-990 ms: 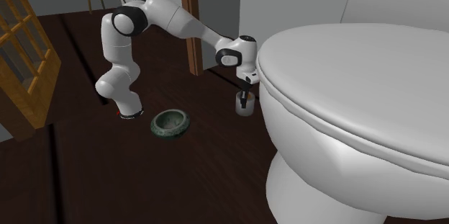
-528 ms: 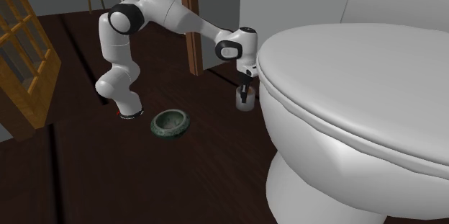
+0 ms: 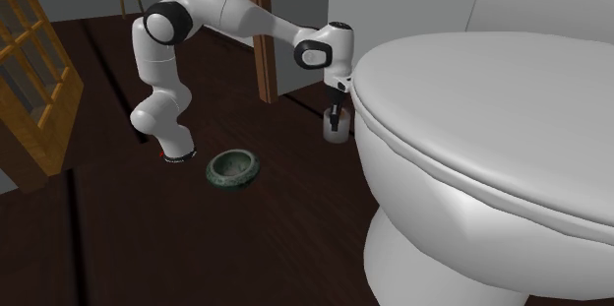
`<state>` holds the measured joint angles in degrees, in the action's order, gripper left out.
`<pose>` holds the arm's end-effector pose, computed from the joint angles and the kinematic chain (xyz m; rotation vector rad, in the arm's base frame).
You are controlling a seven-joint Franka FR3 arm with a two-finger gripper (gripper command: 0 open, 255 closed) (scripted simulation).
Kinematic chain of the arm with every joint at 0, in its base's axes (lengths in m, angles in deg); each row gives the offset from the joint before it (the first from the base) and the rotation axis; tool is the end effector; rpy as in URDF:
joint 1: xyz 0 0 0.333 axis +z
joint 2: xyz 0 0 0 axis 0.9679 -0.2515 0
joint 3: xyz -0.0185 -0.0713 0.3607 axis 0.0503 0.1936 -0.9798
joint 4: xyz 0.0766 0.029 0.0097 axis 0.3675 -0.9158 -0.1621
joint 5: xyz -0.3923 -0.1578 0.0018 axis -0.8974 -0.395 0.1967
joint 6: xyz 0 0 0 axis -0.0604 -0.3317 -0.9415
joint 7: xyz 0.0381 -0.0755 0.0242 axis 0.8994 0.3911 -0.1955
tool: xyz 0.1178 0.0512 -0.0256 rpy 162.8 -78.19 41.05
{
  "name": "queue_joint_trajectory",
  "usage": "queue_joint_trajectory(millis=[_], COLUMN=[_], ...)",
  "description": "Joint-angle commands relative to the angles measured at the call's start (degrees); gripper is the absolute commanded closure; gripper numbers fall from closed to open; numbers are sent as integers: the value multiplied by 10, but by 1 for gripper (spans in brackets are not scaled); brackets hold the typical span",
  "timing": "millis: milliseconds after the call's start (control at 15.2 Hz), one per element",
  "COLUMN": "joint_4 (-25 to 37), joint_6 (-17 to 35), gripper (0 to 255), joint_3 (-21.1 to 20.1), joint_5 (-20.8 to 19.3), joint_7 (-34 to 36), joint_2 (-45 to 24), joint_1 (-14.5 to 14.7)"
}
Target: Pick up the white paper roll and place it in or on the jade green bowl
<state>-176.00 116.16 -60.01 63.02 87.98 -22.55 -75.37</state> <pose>0.6488 0.0623 0.4471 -3.1363 0.1187 -0.0311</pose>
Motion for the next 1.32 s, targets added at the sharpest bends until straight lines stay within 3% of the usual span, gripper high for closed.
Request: queue_joint_trajectory(millis=[0, 1056, 1254], joint_4=[10, 108, 30], joint_6=[-14, -128, -114], gripper=[255, 255, 255], joint_3=[0, -1, 8], joint_5=[1, 3, 11], joint_7=[-1, -3, -26], joint_2=[4, 20, 84], joint_1=[0, 0, -14])
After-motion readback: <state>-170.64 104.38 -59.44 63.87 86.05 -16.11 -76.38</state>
